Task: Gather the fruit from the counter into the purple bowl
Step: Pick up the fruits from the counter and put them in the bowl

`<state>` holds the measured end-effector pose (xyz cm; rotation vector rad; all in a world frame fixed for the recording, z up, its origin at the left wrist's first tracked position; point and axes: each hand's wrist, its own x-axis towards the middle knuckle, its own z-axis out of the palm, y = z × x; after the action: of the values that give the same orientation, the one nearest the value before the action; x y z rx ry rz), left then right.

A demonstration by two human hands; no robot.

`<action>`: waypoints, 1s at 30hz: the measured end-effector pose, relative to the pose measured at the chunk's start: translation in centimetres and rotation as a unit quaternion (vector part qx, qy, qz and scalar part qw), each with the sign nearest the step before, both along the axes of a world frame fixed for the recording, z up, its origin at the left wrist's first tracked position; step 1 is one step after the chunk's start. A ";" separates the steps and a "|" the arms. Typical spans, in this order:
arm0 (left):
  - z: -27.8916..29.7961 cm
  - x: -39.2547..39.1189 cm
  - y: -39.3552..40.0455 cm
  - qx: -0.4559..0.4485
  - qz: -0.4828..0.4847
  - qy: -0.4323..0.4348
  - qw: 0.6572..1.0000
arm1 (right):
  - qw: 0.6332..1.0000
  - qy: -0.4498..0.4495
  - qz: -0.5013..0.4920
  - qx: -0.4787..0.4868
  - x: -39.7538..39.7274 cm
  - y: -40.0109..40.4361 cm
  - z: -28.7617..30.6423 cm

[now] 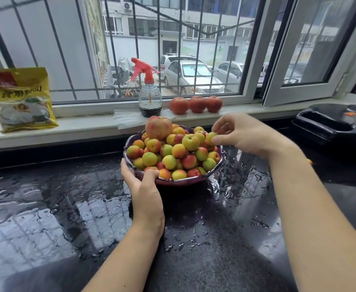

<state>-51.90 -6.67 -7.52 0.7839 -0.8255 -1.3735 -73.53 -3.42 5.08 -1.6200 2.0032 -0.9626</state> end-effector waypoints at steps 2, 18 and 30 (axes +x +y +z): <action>0.1 0.0 0.0 0.004 0.001 0.003 1.000 | 1.000 0.022 0.014 -0.002 0.9 -0.5 -0.6; -0.3 -0.1 -0.3 0.001 0.002 0.010 1.000 | 0.993 0.091 0.022 0.065 -0.5 -0.2 -0.9; 0.0 -0.1 -0.1 -0.002 0.003 0.004 1.000 | 0.998 0.031 0.025 0.051 -2.0 -0.1 -1.6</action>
<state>-52.02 -6.72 -7.50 0.7771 -0.8178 -1.3692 -75.52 -3.49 3.53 -1.6537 2.0072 -0.7877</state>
